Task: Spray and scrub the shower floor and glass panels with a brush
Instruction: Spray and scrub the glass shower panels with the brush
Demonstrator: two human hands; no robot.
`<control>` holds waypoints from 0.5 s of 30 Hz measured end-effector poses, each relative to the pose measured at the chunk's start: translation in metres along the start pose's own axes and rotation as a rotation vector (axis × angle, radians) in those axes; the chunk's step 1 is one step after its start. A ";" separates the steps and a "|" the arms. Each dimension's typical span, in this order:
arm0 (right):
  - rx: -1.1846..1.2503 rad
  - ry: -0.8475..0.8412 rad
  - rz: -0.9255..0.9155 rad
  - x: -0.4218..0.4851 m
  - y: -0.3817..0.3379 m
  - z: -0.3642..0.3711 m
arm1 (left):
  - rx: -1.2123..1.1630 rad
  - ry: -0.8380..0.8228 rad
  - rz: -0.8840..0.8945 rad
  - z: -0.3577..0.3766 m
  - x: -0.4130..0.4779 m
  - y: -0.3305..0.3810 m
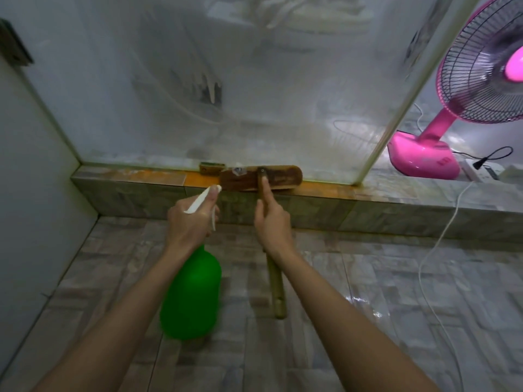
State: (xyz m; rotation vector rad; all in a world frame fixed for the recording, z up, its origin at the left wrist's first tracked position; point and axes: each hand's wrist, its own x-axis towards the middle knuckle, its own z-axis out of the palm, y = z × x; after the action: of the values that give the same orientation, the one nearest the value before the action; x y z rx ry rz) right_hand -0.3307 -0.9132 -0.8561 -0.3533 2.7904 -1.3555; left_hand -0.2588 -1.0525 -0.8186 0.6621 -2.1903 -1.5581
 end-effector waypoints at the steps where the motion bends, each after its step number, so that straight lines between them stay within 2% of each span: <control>1: -0.010 0.024 0.004 0.000 0.008 -0.013 | -0.023 0.003 0.002 -0.008 0.000 -0.001; 5: 0.008 0.317 0.226 -0.003 0.055 -0.080 | -0.066 -0.003 0.052 -0.030 -0.006 -0.004; 7: 0.003 0.383 0.300 -0.006 0.050 -0.071 | -0.099 -0.043 0.054 -0.035 -0.008 -0.004; 9: 0.036 0.312 0.225 -0.005 0.026 -0.038 | -0.125 -0.069 0.067 -0.034 -0.009 -0.002; 12: 0.032 0.060 0.036 -0.001 0.001 0.000 | -0.179 -0.074 0.050 -0.031 -0.006 0.001; 13: 0.034 0.025 0.015 0.001 0.003 -0.003 | -0.196 -0.072 0.043 -0.031 -0.005 0.001; 15: -0.014 0.093 0.019 0.002 0.022 -0.030 | -0.224 -0.049 0.039 -0.033 -0.004 0.002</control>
State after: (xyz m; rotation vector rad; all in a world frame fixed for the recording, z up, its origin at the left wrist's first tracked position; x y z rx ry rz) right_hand -0.3407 -0.8770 -0.8544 -0.2699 2.8709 -1.3837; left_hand -0.2374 -1.0748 -0.8058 0.5131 -2.0088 -1.7825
